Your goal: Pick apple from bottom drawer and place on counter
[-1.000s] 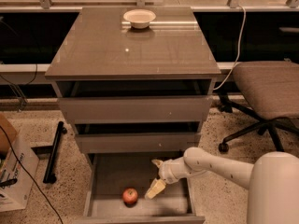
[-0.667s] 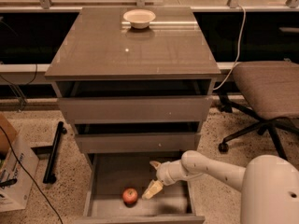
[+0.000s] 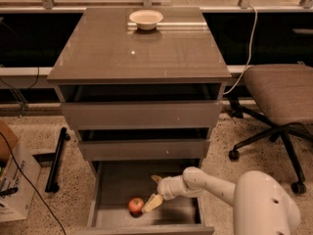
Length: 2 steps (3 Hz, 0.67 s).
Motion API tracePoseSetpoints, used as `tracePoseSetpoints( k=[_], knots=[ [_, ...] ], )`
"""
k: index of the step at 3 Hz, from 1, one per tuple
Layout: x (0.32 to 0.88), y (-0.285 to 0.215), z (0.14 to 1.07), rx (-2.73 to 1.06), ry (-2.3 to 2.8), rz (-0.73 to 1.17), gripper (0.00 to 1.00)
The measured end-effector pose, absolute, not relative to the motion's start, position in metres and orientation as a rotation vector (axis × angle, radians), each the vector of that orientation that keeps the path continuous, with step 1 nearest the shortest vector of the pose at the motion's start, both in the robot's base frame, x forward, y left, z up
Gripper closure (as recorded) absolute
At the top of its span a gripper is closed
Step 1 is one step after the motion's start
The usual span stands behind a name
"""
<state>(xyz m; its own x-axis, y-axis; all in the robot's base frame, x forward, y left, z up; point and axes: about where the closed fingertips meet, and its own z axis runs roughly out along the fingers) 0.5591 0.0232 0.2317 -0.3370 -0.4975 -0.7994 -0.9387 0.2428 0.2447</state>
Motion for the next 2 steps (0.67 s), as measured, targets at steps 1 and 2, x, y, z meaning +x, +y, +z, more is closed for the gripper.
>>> tracePoseSetpoints(
  k=[1,2],
  knots=[
    [0.562,0.046,0.186,-1.263,1.944,1.044,0.00],
    [0.560,0.069,0.157,-1.253,1.952,1.108,0.00]
  ],
)
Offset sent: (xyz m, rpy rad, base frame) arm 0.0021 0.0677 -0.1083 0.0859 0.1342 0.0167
